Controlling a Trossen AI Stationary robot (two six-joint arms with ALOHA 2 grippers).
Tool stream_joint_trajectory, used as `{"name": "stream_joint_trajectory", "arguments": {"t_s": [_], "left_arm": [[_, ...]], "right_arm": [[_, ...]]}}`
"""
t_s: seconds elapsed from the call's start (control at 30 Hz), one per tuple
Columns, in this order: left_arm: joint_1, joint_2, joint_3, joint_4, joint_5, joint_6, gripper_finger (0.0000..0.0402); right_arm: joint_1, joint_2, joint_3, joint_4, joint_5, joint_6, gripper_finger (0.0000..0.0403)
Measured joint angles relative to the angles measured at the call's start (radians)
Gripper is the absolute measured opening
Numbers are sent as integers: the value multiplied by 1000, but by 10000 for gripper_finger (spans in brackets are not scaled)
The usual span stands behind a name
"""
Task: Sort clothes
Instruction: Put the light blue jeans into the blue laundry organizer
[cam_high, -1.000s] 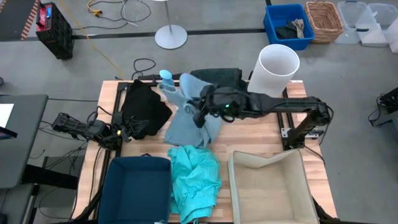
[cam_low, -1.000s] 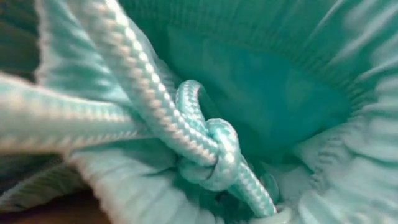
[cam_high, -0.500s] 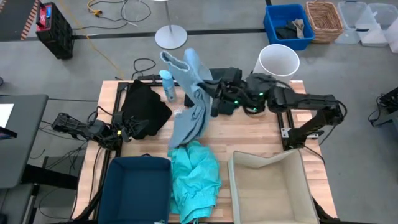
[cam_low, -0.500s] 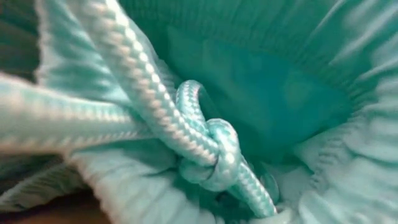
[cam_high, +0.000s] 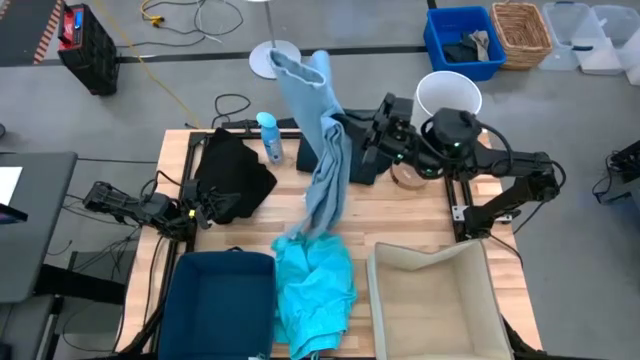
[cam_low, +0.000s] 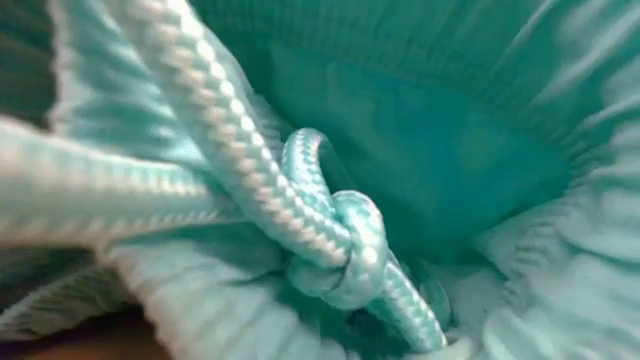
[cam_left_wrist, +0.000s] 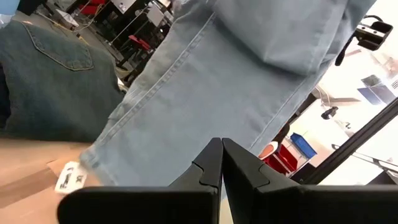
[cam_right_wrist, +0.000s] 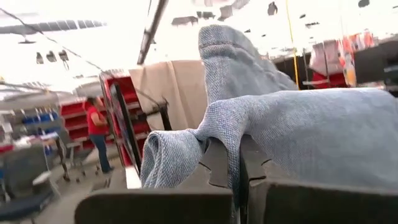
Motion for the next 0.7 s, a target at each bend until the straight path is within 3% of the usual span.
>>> {"name": "stream_joint_trajectory", "arguments": {"t_s": [0.4, 0.7], "left_arm": [[0, 0, 0, 0, 0, 0, 6], [0, 0, 0, 0, 0, 0, 6]], "right_arm": [[32, -4, 0, 183, -7, -49, 0], [112, -86, 0, 203, -11, -121, 0]]}}
